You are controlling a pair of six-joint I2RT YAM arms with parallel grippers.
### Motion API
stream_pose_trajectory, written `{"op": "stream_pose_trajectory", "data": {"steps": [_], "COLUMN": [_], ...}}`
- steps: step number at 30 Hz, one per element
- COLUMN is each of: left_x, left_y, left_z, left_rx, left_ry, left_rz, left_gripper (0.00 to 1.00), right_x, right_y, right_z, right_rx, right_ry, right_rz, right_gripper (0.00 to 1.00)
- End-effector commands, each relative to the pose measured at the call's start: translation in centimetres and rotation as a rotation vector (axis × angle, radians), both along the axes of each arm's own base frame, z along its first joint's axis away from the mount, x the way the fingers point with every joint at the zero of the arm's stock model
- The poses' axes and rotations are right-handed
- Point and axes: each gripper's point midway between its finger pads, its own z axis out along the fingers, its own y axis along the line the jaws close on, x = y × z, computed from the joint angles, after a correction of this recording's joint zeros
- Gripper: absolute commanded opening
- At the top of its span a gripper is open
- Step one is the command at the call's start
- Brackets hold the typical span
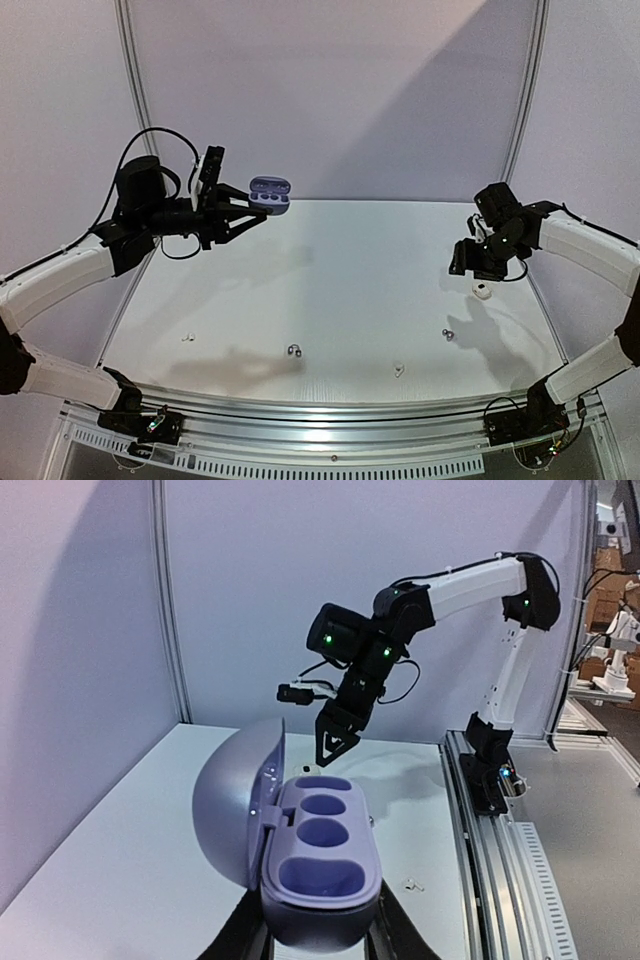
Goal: Insert the wireless bluetooth earbuds into the charging case
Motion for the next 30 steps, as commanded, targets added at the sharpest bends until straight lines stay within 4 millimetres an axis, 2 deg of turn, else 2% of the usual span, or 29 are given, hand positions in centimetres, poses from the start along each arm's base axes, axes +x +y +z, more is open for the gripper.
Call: {"op": "stream_pose_trajectory", "data": {"steps": [1,5,7,11,13,15,30], "left_x": [-0.6,-1.0,-1.0,-0.9,-0.8,-0.6,-0.2], "left_y": [0.3,0.4,0.5,0.6,0.7,0.7,0.6], "left_z": [0.7,0.8,0.8,0.8,0.9,1.0,1.2], "left_rx": [-0.025,-0.024,-0.024,-0.022,-0.022,-0.023,-0.019], "left_ry": [-0.039,-0.038,-0.042,-0.044,-0.052,-0.056,-0.056], "left_rz": [-0.005,-0.009,-0.005,0.001,0.003,0.007,0.001], "left_gripper": [0.0,0.0,0.0,0.0,0.0,0.0,0.0], "right_x": [-2.6,-2.6,-2.4,-2.2,-3.0,-3.8,-6.0], "right_y": [-1.9,-3.5,-3.9,-2.6,-1.8,-1.9,-0.5], "right_z": [-4.6,-7.1,-7.5,-8.3,-9.1,-10.1,-12.2], "right_rx": [-0.116,-0.167,-0.184,-0.119,-0.081,-0.089,0.012], "right_ry": [0.207,0.287,0.303,0.323,0.367,0.409,0.489], "right_rz": [-0.068,-0.151,-0.179,-0.148,-0.124,-0.123,-0.123], "right_gripper": [0.63,0.56,0.48,0.44,0.41,0.38,0.35]}}
